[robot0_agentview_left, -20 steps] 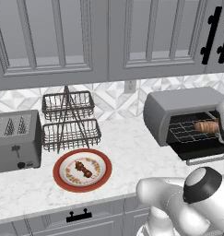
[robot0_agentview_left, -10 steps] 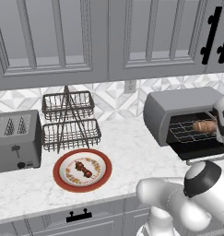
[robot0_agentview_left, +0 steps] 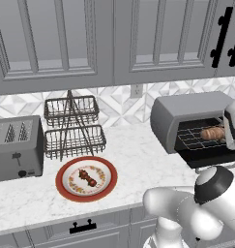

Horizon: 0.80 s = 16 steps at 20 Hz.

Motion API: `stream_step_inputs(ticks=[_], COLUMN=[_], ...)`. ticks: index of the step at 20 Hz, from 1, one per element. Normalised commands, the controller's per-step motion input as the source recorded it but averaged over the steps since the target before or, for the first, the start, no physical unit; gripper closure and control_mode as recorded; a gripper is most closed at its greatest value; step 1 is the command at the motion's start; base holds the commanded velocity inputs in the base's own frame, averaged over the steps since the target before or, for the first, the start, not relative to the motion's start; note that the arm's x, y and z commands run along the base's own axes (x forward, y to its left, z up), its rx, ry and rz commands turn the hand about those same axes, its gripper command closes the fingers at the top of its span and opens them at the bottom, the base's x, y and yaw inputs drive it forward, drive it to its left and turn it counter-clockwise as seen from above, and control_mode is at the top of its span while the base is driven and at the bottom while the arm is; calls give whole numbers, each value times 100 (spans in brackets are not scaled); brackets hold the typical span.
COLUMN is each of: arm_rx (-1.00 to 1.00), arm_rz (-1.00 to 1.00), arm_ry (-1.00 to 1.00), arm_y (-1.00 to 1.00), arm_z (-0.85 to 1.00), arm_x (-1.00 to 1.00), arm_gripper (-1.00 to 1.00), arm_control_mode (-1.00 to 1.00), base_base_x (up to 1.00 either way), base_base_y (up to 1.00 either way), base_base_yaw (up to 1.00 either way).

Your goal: Pick up the kebab skewer and baguette bread, and place them inside the toaster oven. Close the toaster oven door and start by setting the timer.

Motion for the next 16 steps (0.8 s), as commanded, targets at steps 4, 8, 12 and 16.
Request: stream_step_inputs(ticks=[4, 8, 12, 16], arm_rx=[0, 0, 0, 0], arm_rz=[11, -1, -6, -2], arm_ry=[0, 1, 0, -2], arm_y=[0, 11, 13, 1], arm_z=[0, 6, 1, -4], arm_x=[3, 19, 26, 18], arm_gripper=[100, 100, 100, 100], arm_control_mode=[-100, -100, -100, -100], base_base_x=[0, 0, 0, 0], base_base_y=[0, 0, 0, 0], base_base_yaw=[0, 0, 0, 0])
